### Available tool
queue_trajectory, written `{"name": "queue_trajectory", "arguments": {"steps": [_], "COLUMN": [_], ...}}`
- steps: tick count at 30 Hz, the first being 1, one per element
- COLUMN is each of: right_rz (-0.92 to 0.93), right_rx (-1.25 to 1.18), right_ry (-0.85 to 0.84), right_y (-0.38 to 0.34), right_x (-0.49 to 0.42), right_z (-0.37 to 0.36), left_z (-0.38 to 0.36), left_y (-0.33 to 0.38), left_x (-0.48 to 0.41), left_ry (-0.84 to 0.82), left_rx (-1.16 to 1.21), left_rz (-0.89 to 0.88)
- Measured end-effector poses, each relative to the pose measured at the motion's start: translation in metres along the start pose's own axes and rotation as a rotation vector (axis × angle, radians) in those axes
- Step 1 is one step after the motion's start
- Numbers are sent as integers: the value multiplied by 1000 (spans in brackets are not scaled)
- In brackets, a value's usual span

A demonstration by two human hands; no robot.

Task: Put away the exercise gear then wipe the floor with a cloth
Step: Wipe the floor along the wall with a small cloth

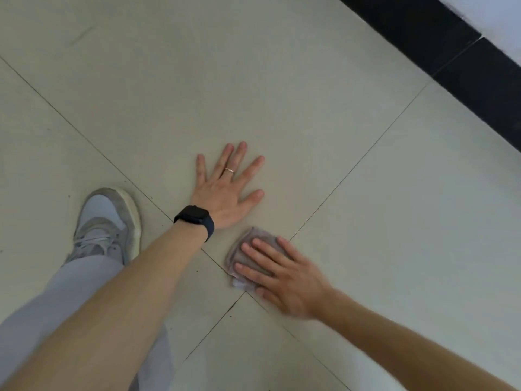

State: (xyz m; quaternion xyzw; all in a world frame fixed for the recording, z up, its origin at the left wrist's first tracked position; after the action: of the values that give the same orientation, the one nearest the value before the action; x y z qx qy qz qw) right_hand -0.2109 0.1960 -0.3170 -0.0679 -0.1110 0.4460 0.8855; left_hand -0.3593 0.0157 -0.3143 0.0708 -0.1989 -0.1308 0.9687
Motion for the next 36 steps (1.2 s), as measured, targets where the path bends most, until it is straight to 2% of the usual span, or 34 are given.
{"name": "queue_trajectory", "arguments": {"steps": [2,5,7,8,9,10,12,14,15,17,21,24,27,31,36], "right_rz": [-39,-495,-828,-908,-895,-782,-412,-110,-48,-128,-713,-977,-1041,-959,-853], "right_rx": [75,35,-70,-101,-114,-107,-77,-56,-35,-1,-78,-206,-207,-170,-177], "right_ry": [29,94,188,213,209,184,110,23,-8,-23,-49,-67,-6,-21,-95], "right_y": [53,119,111,93,69,41,-5,1,21,74,198,241,226,196,220], "right_x": [-11,-35,-53,-64,-74,-83,-86,-82,-81,-81,-67,-64,-79,-84,-85], "right_z": [7,24,26,24,21,18,11,12,15,25,56,72,69,63,72], "left_z": [0,12,26,32,35,35,32,32,33,38,40,37,34,44,77], "left_y": [1,-3,-15,-25,-38,-50,-69,-73,-70,-62,-39,-20,-12,-14,-7], "left_x": [-1,-2,-2,-3,-2,0,6,7,3,-5,-32,-52,-60,-62,-99], "left_ry": [-6,-4,86,115,111,71,-44,-59,-17,65,32,-32,-73,-25,-11], "left_rx": [29,200,291,235,151,78,18,27,42,38,34,46,71,17,22], "left_rz": [13,-7,1,24,62,104,156,158,155,161,111,73,100,87,121]}}
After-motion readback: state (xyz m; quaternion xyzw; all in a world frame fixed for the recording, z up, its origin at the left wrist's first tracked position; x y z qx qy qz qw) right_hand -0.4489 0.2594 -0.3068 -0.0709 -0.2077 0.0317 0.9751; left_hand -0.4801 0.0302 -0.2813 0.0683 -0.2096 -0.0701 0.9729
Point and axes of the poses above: each hand's wrist, its own x-axis away from the middle knuckle, its own z-axis out of the back of the hand, y = z × x, the point moved 3 cm from there along -x, towards the middle knuckle, and after that the axes turned 1 degree about x, right-handed, at the moved point
